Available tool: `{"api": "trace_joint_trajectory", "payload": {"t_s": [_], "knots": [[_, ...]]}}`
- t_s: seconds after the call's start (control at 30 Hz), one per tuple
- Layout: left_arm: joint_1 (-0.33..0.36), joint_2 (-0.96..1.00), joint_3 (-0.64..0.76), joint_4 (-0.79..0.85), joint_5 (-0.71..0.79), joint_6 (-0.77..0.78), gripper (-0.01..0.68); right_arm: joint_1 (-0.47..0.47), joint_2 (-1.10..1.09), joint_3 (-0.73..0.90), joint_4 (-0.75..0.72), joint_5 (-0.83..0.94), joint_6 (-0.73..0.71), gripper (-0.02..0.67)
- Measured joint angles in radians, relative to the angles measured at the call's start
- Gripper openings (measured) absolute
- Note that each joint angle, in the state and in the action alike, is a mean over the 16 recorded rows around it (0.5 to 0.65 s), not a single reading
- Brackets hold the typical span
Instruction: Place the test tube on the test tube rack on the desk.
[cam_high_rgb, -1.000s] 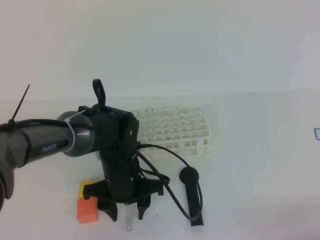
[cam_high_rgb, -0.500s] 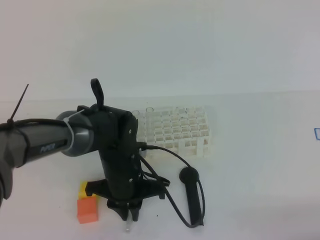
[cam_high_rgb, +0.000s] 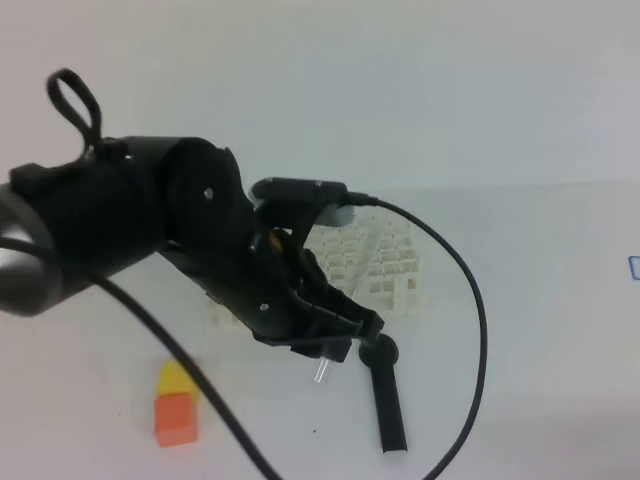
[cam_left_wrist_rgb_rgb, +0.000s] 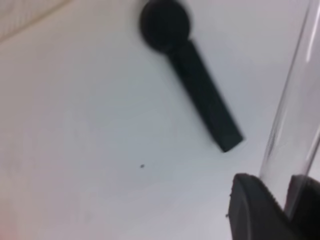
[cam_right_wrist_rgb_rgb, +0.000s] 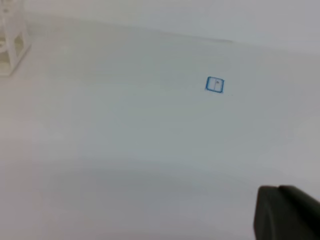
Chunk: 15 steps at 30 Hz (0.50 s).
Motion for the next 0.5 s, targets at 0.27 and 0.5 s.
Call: {"api": "trace_joint_trajectory", "payload": {"t_s": [0.27, 0.5], "knots": [[-0.018, -0.236, 0.117, -0.168, -0.112, 0.261, 0.111, 0.0, 0.0, 0.002, -0.006, -0.036, -0.034, -0.001], [-0.018, -0.447, 0.365, -0.573, -0.304, 0.727, 0.111, 0.0, 0.0, 0.006, 0.262, -0.143, 0.008, -0.001]]}}
